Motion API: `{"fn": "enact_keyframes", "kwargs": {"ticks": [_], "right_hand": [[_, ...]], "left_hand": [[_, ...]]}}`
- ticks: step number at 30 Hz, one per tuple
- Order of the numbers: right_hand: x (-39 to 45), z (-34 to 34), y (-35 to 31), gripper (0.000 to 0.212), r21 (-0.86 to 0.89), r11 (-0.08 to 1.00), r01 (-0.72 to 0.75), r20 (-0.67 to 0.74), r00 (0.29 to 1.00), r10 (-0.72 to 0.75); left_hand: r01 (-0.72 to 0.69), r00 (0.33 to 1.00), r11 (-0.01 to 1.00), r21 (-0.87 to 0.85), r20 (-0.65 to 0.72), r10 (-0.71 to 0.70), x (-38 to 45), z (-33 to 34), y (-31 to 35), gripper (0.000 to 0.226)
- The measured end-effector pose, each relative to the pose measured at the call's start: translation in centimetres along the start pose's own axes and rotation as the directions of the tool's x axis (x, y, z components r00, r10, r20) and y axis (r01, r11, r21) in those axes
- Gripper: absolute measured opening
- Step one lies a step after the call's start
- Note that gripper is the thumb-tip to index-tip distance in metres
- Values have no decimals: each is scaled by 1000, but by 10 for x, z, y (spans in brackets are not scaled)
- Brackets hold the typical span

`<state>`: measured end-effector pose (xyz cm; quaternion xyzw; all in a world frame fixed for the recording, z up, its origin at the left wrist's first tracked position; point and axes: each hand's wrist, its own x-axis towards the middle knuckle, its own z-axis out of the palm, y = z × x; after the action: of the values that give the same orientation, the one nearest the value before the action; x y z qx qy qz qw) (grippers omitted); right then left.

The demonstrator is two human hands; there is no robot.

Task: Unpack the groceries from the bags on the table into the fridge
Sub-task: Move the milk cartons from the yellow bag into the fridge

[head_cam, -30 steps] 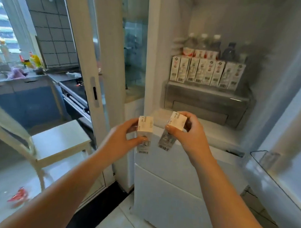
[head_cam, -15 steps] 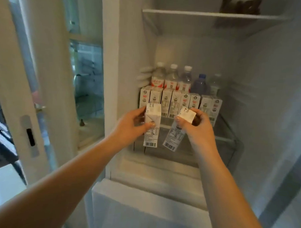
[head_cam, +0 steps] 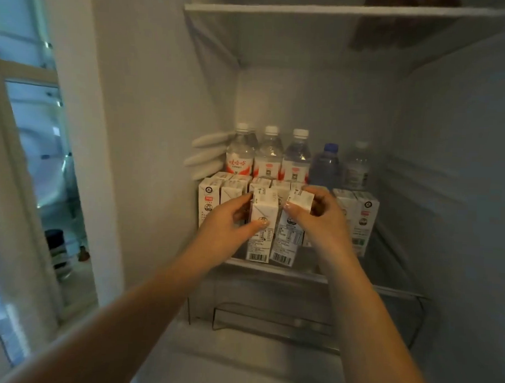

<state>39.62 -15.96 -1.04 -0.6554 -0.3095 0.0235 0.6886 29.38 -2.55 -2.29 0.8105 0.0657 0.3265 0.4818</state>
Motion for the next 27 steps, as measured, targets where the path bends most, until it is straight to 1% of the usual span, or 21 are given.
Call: {"fn": "enact_keyframes", "kwargs": {"ticks": [2, 4, 7, 9, 11, 13, 15, 16, 18, 19, 21, 22, 24, 27], "right_hand": [[6, 1, 5, 50, -21, 1000, -14, 21, 1000, 14], [10, 2, 13, 46, -18, 999, -38, 28, 999, 39], [12, 3, 20, 41, -11, 999, -50, 48, 998, 50], [12, 4, 22, 43, -23, 999, -26, 77, 997, 28], [10, 4, 25, 50, -65, 998, 6, 107, 994, 1], [6, 3, 30, 55, -124, 991, 40, 147, 989, -21], [1, 1, 36, 56, -210, 975, 73, 178, 983, -35], [0, 0, 39, 57, -254, 963, 87, 185, 982, -40], [-2, -1, 46, 59, -366, 924, 114, 183, 982, -49], [-2, -1, 49, 65, -438, 891, 119, 179, 983, -43], [-3, -2, 53, 78, -528, 842, 112, 166, 986, -27], [-3, -1, 53, 80, -533, 839, 108, 161, 987, -25], [-4, 0, 54, 81, -519, 847, 116, 161, 986, -36], [-2, 5, 56, 81, -521, 846, 112, 144, 989, -42]], "left_hand": [[-5, 1000, 1000, 11, 16, 5, 5, 4, -7, 57], [2, 1000, 1000, 14, 23, -3, 8, 5, -15, 59], [38, 999, 999, -30, 1, -38, 11, 6, -22, 60], [5, 999, 999, -41, -34, -6, 11, 7, -23, 61], [-76, 995, 996, 53, -58, 79, 10, 6, -21, 64], [-166, 984, 959, 228, -24, 176, 9, 5, -20, 70], [-225, 971, 870, 438, 29, 236, 7, 3, -25, 78], [-249, 961, 790, 560, 40, 275, 7, 2, -27, 82], [-284, 925, 576, 766, 61, 376, 8, -1, -33, 90], [-272, 918, 487, 830, 72, 391, 8, -1, -35, 96], [-224, 918, 376, 899, 65, 390, 8, -1, -39, 110], [-209, 917, 338, 918, 64, 393, 8, 0, -40, 115], [-188, 914, 295, 937, 57, 401, 8, 1, -41, 119], [-155, 922, 284, 946, 36, 385, 9, 0, -43, 121]]}}
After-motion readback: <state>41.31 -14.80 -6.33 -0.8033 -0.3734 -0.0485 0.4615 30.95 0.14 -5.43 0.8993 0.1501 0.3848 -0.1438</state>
